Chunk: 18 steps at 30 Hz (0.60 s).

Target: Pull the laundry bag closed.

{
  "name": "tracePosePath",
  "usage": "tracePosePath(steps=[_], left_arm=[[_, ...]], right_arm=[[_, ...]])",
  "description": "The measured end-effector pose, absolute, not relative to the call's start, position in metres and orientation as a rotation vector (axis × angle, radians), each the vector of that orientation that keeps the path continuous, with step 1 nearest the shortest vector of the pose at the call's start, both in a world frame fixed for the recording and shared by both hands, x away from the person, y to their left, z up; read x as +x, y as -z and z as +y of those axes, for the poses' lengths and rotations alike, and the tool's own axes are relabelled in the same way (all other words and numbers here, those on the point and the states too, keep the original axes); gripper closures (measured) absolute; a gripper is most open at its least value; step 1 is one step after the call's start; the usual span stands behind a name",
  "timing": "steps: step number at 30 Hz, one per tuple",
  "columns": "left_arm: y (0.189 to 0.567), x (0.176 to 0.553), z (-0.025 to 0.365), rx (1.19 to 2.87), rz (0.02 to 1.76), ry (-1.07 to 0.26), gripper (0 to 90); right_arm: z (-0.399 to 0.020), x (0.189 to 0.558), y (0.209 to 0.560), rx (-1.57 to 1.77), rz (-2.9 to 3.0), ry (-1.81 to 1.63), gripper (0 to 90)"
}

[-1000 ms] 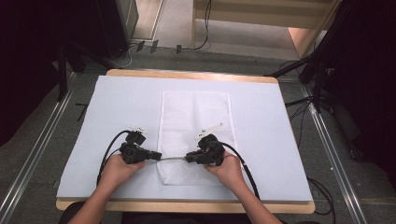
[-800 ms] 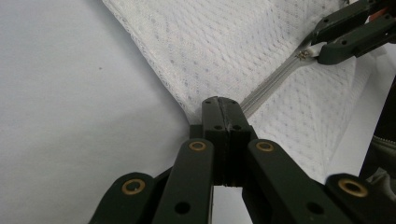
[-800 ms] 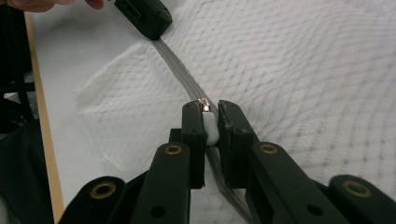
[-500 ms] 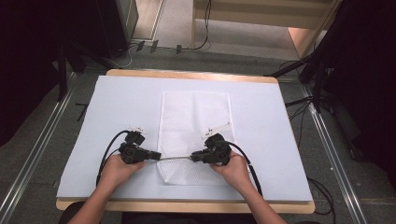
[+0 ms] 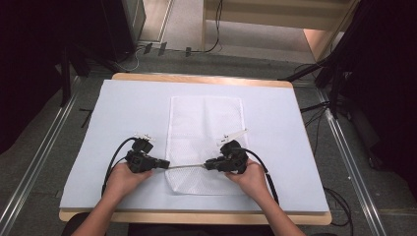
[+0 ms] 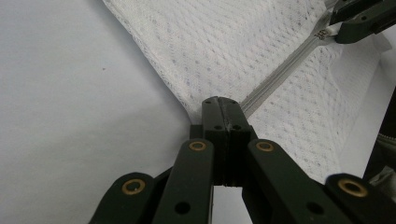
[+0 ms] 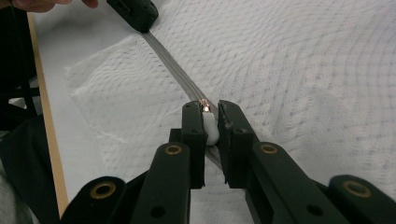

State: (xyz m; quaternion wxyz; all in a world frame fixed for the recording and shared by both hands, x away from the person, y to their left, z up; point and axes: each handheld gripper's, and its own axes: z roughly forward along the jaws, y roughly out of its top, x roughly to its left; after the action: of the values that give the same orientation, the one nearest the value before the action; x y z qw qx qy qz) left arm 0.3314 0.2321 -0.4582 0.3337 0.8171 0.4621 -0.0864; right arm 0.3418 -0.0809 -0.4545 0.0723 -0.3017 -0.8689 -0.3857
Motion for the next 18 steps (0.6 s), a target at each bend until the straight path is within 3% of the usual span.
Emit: tracePosePath(steps=[18], left_arm=[[0.458, 0.332, 0.233, 2.134, 1.205, 0.231, 90.0]], right_arm=[[-0.110, 0.341, 0.454, -0.935, -2.593, 1.176, 83.7]])
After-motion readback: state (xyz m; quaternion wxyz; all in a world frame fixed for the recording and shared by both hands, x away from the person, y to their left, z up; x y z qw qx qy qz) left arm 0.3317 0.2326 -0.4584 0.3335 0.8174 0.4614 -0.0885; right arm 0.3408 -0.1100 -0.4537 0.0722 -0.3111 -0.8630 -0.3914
